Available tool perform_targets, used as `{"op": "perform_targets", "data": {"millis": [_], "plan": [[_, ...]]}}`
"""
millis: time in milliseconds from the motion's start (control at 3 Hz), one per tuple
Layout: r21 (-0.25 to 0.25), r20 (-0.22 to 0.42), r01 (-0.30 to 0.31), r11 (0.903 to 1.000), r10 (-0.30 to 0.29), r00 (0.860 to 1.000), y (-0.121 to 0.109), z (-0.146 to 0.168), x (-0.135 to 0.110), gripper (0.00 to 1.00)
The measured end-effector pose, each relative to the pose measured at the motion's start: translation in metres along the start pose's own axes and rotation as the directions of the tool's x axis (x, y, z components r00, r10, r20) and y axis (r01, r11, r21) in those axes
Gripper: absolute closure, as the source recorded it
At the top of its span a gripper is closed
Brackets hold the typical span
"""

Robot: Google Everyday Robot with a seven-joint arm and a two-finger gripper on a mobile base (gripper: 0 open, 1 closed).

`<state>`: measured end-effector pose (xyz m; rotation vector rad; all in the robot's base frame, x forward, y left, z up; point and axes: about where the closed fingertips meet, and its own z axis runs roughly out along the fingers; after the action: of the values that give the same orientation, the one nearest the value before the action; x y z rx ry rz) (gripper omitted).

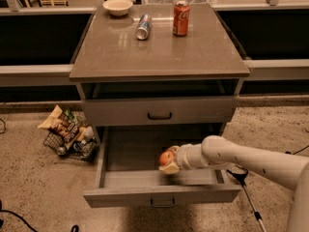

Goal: Place apple into middle drawer

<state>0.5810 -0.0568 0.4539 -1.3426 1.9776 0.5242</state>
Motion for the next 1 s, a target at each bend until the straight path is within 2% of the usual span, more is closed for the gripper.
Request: {"op": "perform_targets", "data": {"millis": [333,667,1000], "plan": [[0.005,0.000,-0.033,0.9995,0.033,0.999,-0.025,0.025,0.020,0.75],[-0.002,0.012,-0.051,0.9987,0.051,0.999,-0.035,0.038,0.030,0.52],[-0.020,0.030,-0.078,0.9967,0.079,0.996,-0.042,0.050,0.040,0.20]]}}
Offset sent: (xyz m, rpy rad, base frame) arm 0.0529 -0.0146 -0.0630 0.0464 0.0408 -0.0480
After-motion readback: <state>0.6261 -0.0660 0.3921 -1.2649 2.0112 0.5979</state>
